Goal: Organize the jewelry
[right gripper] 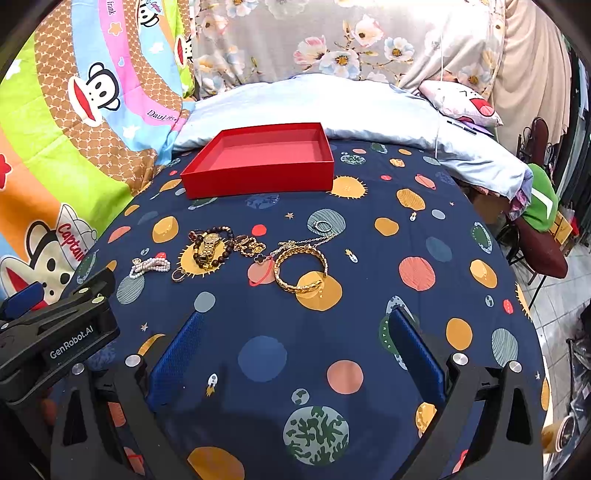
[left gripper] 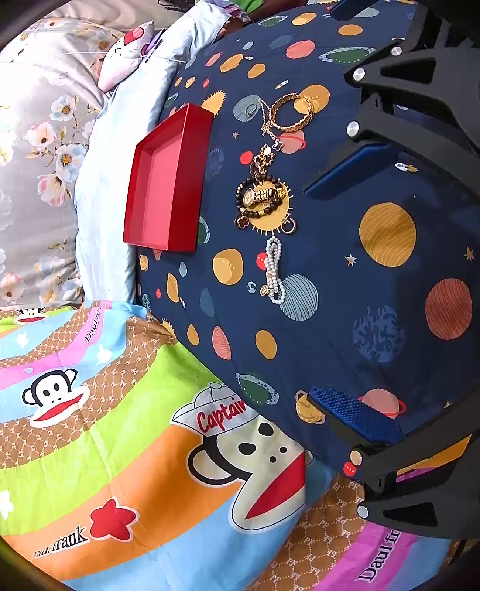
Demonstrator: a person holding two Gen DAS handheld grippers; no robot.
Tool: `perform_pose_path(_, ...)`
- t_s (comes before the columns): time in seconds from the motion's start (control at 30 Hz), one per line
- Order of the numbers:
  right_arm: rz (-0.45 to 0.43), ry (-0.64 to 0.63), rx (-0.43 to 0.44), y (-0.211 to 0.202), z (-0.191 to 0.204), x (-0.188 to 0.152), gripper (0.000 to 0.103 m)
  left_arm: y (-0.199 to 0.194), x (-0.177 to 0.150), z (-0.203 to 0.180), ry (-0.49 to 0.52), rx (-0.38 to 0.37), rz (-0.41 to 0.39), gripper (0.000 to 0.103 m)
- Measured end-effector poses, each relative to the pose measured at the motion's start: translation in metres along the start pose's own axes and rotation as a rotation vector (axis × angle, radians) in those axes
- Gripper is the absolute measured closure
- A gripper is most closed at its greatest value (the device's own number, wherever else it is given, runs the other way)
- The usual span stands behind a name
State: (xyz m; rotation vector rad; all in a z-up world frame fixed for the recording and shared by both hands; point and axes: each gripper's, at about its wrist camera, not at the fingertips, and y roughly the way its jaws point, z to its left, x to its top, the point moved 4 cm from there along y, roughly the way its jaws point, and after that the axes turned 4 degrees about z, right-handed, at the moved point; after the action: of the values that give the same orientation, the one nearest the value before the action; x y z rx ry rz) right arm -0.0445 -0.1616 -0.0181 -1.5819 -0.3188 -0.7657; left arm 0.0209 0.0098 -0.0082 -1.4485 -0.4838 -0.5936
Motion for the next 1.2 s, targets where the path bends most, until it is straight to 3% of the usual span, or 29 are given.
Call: perform_pose_path(1.2, 0.008, 0.007, 0.008, 0.0036, 0.0019, -0.0022, 0.005, 0.0036, -0.0006, 0.0062, -0.009, 0.004, 0.006, 0.005)
